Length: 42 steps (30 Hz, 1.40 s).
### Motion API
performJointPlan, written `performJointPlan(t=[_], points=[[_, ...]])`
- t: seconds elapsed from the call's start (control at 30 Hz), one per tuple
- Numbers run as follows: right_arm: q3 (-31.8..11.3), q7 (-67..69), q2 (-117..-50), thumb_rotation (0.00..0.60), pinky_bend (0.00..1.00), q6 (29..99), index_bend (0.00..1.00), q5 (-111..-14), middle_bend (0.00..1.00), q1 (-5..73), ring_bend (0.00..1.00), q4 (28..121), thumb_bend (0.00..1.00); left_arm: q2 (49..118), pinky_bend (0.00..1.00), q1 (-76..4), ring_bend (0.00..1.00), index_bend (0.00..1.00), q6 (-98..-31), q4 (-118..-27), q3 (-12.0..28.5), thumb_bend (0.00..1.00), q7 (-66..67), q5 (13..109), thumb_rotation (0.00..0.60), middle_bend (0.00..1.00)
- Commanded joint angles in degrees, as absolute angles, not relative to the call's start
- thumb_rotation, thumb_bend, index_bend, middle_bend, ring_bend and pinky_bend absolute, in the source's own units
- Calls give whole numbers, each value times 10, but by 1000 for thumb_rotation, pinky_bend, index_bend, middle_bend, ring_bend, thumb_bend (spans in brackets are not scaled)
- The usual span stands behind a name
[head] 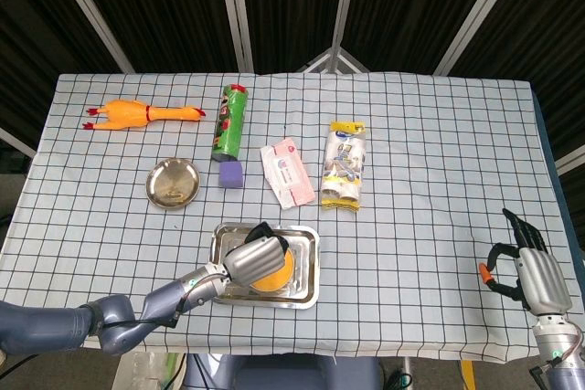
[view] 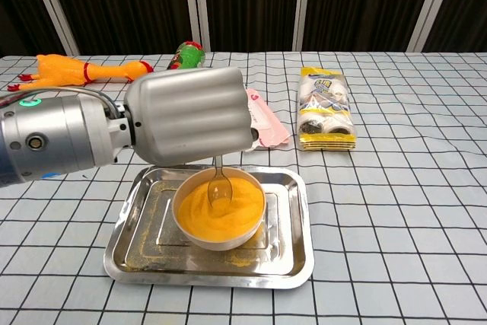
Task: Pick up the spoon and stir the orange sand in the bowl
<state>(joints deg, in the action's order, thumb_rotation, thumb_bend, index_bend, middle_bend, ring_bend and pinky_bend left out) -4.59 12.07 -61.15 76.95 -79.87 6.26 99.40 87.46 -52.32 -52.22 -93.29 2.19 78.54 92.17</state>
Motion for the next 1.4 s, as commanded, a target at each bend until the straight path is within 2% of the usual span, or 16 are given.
performJointPlan(t=[0.03,0.2,0.4,0.6,0.83,1.03,1.17,1.3,1.4], points=[[-46,121,-612,600,0,770,0,-798,0,62,0,993,428,881,1000,-524,999,803,-528,-931,30,793,785,920,600,1000],[-46,121,-612,600,0,769,0,-798,0,63,0,993,428,864,1000,-538,998,803,-502,-939,25,793,807,934,600,1000],[-47,122,-612,600,0,770,0,-797,0,62,0,994,428,862,1000,-538,998,803,-516,-946,49,793,801,924,600,1000],[-47,122,-612,600,0,767,0,-794,0,63,0,995,428,834,1000,-561,998,803,-462,-956,17,793,830,960,600,1000],[-47,121,-612,600,0,767,0,-794,0,62,0,997,427,835,1000,-555,997,803,-485,-963,37,793,810,956,600,1000],[-47,122,-612,600,0,766,0,-792,0,62,0,997,427,819,1000,-567,997,803,-455,-964,24,793,818,975,600,1000],[-47,123,-610,600,0,765,0,-792,0,62,0,998,428,822,1000,-558,997,803,-474,-966,37,793,806,964,600,1000],[-47,122,-611,600,0,765,0,-792,0,63,0,999,428,809,1000,-564,997,803,-455,-970,22,793,815,983,600,1000],[-47,122,-611,600,0,764,0,-791,0,63,0,998,428,811,1000,-556,997,803,-473,-966,30,793,799,980,600,1000]])
